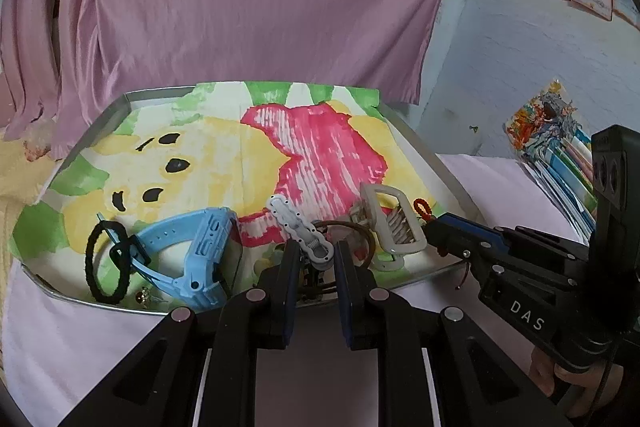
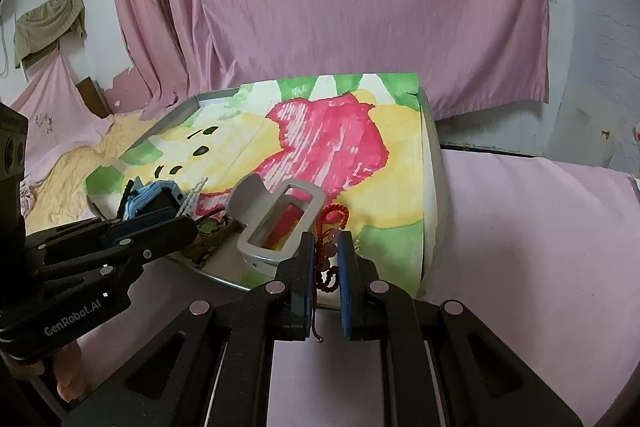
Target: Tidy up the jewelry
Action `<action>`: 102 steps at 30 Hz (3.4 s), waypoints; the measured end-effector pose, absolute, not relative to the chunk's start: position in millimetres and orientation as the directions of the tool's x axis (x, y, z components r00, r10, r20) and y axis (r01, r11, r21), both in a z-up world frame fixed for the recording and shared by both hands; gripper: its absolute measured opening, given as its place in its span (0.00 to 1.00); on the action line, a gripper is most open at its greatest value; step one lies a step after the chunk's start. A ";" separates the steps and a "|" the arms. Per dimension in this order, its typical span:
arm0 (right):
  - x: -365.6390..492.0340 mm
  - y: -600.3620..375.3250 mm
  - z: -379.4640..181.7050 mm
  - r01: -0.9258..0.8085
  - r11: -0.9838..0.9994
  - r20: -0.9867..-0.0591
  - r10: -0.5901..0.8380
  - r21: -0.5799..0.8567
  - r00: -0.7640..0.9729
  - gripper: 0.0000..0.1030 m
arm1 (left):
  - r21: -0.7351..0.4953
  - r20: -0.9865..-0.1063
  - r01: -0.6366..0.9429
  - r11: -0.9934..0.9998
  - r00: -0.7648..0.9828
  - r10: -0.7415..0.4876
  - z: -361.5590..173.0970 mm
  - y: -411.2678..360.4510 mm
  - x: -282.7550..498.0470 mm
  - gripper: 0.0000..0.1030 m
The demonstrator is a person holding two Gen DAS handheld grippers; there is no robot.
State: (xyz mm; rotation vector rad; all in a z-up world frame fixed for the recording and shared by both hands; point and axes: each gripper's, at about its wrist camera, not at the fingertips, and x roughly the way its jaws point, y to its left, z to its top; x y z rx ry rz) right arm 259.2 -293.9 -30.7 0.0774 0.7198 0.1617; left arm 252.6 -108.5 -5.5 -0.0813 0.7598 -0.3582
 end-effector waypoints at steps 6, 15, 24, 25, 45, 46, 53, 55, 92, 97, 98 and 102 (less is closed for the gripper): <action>259.9 -293.5 -33.7 -0.120 0.984 -0.660 0.177 0.131 0.730 0.13 | -0.185 -0.661 0.281 0.942 0.674 -0.331 -5.5 -109.3 252.2 0.16; 255.5 -295.0 -31.8 -0.112 0.986 -0.656 0.168 0.126 0.736 0.17 | -0.177 -0.646 0.270 0.947 0.694 -0.319 -2.6 -106.1 245.7 0.45; 241.2 -303.8 -21.6 -0.080 0.989 -0.612 0.139 0.123 0.779 0.39 | -0.175 -0.598 0.246 0.953 0.743 -0.302 7.7 -100.3 235.2 0.51; 239.6 -304.5 -20.4 -0.079 0.989 -0.607 0.138 0.122 0.783 0.43 | -0.175 -0.594 0.242 0.954 0.747 -0.299 8.8 -99.4 234.0 0.54; 199.7 -296.3 -1.5 -0.094 0.984 -0.475 0.157 0.153 0.866 0.91 | -0.141 -0.489 0.073 0.987 0.862 -0.134 24.8 -54.7 190.5 0.98; 197.3 -295.6 -0.6 -0.093 0.984 -0.470 0.155 0.151 0.869 0.94 | -0.140 -0.486 0.071 0.988 0.864 -0.131 24.7 -53.3 188.8 0.98; 179.8 -289.7 4.6 -0.103 0.984 -0.442 0.158 0.146 0.883 0.98 | -0.143 -0.448 0.066 0.987 0.886 -0.125 27.7 -42.4 167.6 0.99; 172.4 -287.5 6.2 -0.105 0.984 -0.432 0.156 0.141 0.888 0.98 | -0.150 -0.438 0.064 0.987 0.890 -0.125 28.6 -38.6 161.5 0.99; 26.8 -257.3 8.0 -0.165 0.983 -0.272 0.179 0.076 0.945 0.98 | -0.125 -0.343 -0.020 0.992 0.939 -0.024 29.9 4.2 19.6 0.99; 9.3 -255.1 4.5 -0.168 0.984 -0.269 0.178 0.060 0.946 0.98 | -0.112 -0.335 -0.034 0.993 0.942 -0.005 29.2 5.0 5.4 0.99; 6.0 -255.4 3.2 -0.165 0.985 -0.267 0.174 0.058 0.948 0.98 | -0.115 -0.331 -0.040 0.993 0.944 -0.001 28.1 5.6 3.0 0.99; -3.8 -258.7 -2.8 -0.151 0.987 -0.252 0.162 0.062 0.954 0.98 | -0.110 -0.303 -0.076 0.991 0.952 0.040 19.8 6.0 -3.8 0.99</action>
